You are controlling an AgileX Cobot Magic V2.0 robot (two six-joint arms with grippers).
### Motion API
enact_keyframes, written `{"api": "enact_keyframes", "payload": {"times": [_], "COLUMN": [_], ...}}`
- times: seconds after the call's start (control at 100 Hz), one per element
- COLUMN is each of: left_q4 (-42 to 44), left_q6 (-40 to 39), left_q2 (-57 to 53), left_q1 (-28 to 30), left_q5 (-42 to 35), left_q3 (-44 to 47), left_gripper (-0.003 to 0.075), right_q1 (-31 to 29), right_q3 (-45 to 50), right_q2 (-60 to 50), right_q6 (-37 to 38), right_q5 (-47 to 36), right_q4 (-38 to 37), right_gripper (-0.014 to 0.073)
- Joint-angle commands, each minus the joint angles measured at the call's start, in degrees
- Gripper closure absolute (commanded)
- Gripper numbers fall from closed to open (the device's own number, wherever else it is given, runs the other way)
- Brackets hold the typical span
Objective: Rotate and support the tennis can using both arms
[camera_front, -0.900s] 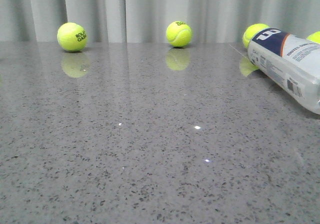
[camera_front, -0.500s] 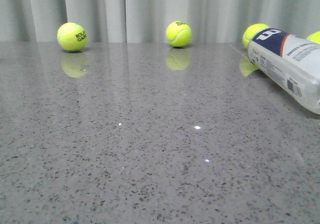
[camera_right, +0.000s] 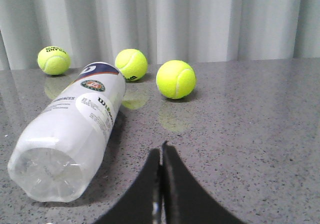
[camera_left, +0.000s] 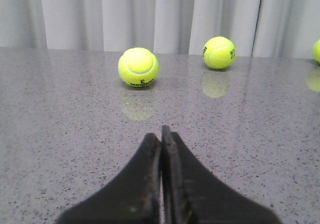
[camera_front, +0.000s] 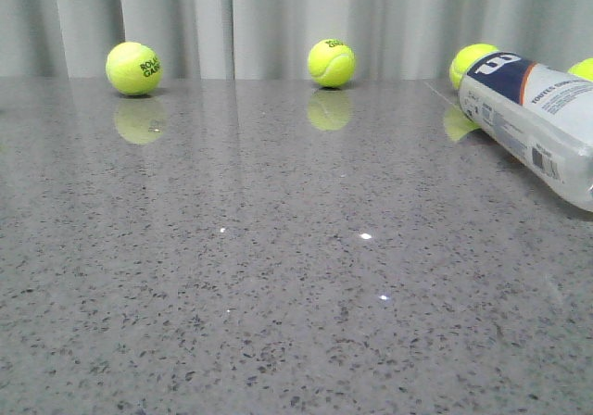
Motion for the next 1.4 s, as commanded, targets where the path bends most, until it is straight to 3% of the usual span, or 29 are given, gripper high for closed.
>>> {"api": "enact_keyframes", "payload": {"times": [0.0,0.16,0.41,0.63,0.71,0.75,0.76,0.82,0.91,1.15,1.39], "left_q4": [-0.18,-0.18,-0.18,-0.18,-0.18,-0.18,-0.18,-0.18,-0.18,-0.18,-0.18], "left_q6": [-0.6,-0.6,-0.6,-0.6,-0.6,-0.6,-0.6,-0.6,-0.6,-0.6,-0.6], "left_q2": [-1.94,-1.94,-1.94,-1.94,-1.94,-1.94,-1.94,-1.94,-1.94,-1.94,-1.94], "left_q1": [-0.33,-0.33,-0.33,-0.33,-0.33,-0.33,-0.33,-0.33,-0.33,-0.33,-0.33], "left_q5": [-4.24,-4.24,-4.24,-4.24,-4.24,-4.24,-4.24,-4.24,-4.24,-4.24,-4.24], "left_q3": [2.56,2.56,2.56,2.56,2.56,2.56,2.56,2.56,2.56,2.56,2.56], "left_gripper": [0.0739,0.0739,0.0739,0.0739,0.0739,0.0739,0.0739,0.0739,0.0739,0.0739,0.0739], "right_q1": [0.03,0.03,0.03,0.03,0.04,0.09,0.09,0.27,0.34,0.95,3.49], "right_q3": [-0.04,-5.02,-19.53,-25.85,-28.06,-29.3,-29.51,-31.52,-34.68,-44.96,-55.52], "right_q2": [0.32,0.76,7.58,17.9,20.49,22.24,22.49,24.72,27.79,36.3,48.43], "right_q6": [-0.16,-0.16,-0.16,-0.16,-0.16,-0.21,-0.18,-0.48,-0.86,-1.04,-3.42], "right_q5": [-4.08,1.12,20.44,24.48,25.36,25.88,25.9,26.55,28.78,37.0,46.51], "right_q4": [-0.65,-0.65,-0.65,1.58,2.17,2.28,2.28,2.28,2.28,5.16,14.21], "right_gripper": [0.0655,0.0655,0.0655,0.064,0.0532,0.0396,0.0396,0.0149,-0.0078,-0.0027,-0.0027]}}
